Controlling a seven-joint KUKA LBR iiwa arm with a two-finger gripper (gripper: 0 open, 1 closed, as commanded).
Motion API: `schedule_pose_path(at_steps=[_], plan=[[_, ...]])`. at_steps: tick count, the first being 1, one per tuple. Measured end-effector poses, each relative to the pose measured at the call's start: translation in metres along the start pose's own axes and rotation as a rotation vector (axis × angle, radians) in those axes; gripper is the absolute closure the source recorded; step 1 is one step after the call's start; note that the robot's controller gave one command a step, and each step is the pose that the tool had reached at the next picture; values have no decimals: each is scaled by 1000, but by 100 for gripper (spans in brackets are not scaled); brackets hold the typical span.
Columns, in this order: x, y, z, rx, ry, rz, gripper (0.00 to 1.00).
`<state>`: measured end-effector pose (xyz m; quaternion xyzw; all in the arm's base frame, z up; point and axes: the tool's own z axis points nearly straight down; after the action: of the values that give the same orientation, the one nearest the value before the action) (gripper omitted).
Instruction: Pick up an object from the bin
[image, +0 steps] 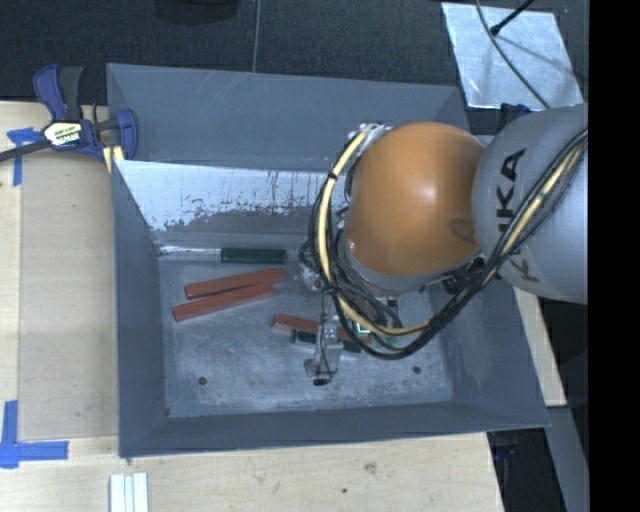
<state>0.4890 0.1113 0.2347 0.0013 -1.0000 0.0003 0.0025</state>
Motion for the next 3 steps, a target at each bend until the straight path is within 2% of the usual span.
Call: schedule_pose_path(at_steps=[1,2,3], plan=[[-61,-102,168,2,-2,-211,0],[-38,-76,165,-2,-5,-114,0],[-38,-76,164,-1,-6,-113,0]])
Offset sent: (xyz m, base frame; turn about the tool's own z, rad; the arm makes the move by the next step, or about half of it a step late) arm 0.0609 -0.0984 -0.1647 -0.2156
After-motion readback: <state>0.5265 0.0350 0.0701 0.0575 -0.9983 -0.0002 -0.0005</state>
